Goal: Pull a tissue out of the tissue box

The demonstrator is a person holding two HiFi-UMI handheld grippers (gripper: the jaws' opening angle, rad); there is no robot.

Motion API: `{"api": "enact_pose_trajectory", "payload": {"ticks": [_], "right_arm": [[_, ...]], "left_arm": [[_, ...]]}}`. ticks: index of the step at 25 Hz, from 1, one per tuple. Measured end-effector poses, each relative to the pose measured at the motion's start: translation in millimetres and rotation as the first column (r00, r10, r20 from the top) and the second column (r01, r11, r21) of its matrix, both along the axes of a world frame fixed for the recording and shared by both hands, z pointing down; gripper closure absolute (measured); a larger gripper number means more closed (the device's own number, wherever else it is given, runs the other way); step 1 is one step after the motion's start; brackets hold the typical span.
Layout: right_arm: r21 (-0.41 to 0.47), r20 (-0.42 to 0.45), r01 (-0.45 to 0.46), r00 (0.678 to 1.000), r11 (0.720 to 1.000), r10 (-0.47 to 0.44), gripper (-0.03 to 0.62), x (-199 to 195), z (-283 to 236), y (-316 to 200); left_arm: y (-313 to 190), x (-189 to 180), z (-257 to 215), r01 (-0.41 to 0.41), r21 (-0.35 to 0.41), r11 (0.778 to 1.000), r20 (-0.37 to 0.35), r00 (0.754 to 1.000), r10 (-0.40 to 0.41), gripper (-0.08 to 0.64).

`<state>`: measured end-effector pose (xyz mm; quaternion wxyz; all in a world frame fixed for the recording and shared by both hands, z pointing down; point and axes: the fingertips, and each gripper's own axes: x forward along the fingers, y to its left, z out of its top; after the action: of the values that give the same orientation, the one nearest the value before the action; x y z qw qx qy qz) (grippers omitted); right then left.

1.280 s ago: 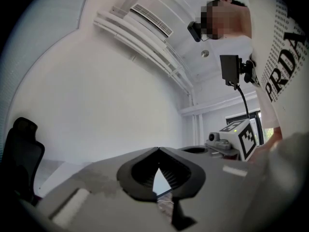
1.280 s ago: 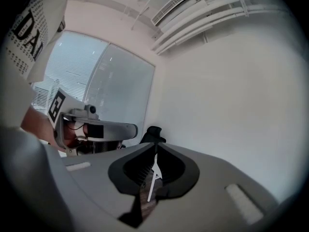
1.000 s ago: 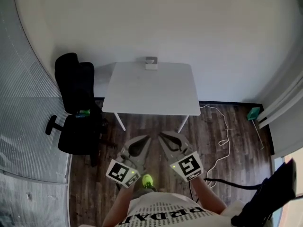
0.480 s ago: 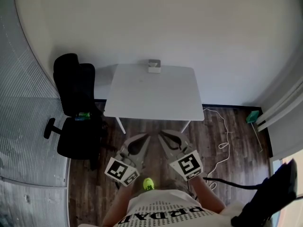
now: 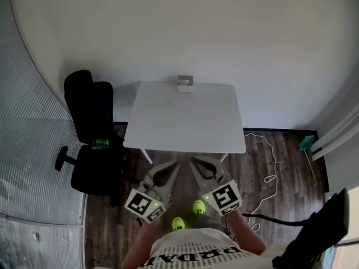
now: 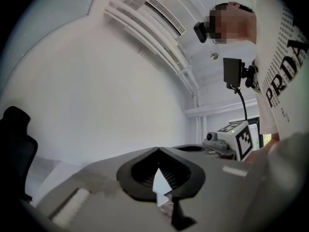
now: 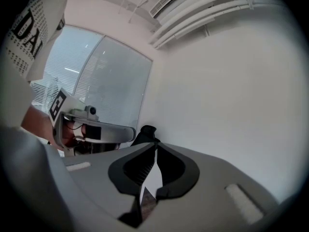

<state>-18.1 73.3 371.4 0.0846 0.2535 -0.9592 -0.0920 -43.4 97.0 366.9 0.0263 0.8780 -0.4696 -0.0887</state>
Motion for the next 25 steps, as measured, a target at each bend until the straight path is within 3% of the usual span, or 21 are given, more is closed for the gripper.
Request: {"api": "enact_pose_trajectory", "payload": {"ticks": [7,16,25], "right_arm": [[-0.002,0.023,0.022,0.999,1.000,-0.022,0.583,20.5,-6.5,-62.1],[-0.007,0.038,0.121,0.992,0.993,-0.120,0.583,34.1,-9.9,-112.1],[-0.034,0.038,0.156,0.987,0.987,-0.155,0.583,42.8,0.9,-144.3]], "left_arm": [[-60.5,22.0,-10.7,0.023,0.007,1.000,0.023,0.999,-0.023,0.561],[-123.1,47.3,-5.9,0.069,-0.003,0.998,0.063,0.996,-0.069,0.561],[-156.7,54.9,5.2,0.105,-0.031,0.994,0.036,0.994,-0.104,0.561]]}}
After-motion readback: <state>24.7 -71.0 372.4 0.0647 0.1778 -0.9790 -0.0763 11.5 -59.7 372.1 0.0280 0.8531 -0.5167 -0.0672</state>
